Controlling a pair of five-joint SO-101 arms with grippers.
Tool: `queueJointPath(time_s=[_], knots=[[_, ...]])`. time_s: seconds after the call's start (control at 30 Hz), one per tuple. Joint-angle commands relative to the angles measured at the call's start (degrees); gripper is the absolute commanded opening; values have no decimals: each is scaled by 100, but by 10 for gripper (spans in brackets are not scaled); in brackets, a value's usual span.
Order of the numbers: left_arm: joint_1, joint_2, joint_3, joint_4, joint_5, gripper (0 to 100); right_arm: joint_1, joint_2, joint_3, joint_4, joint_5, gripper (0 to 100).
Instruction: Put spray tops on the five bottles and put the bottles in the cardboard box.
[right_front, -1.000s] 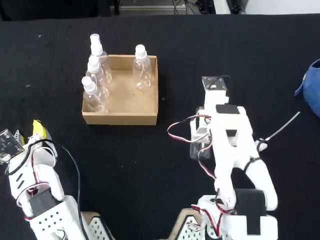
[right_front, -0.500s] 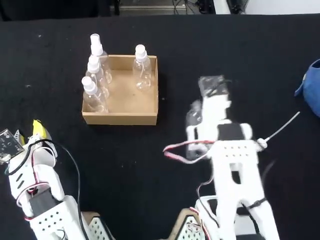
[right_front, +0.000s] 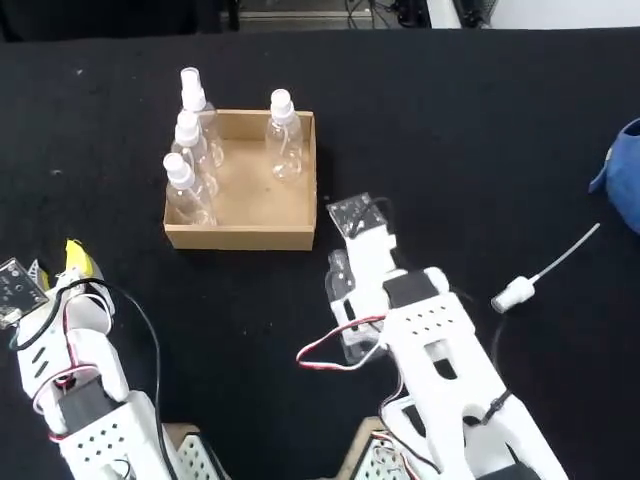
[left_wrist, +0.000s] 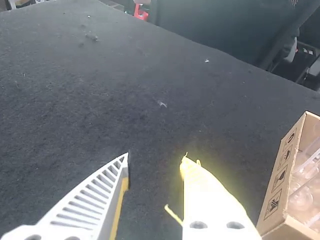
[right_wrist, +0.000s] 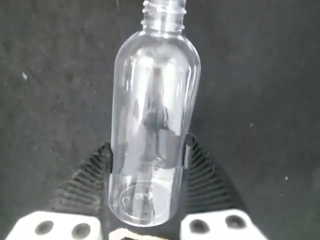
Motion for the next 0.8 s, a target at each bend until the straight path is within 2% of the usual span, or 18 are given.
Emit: queueJointPath(time_s=[0.0, 0.17, 0.4, 0.6, 0.77], knots=[[-13, -97, 127, 35, 0, 30, -70, -198, 154, -158, -44, 12], [-4, -97, 127, 35, 0, 30, -70, -233, 75, -167, -114, 13], [-4, -97, 127, 26, 0, 30, -79, -198, -479, -167, -1811, 12], [-13, -97, 127, 26, 0, 30, -123, -198, -453, -290, -2549, 11], [-4, -97, 127, 26, 0, 30, -413, -207, -453, -607, -3763, 11]])
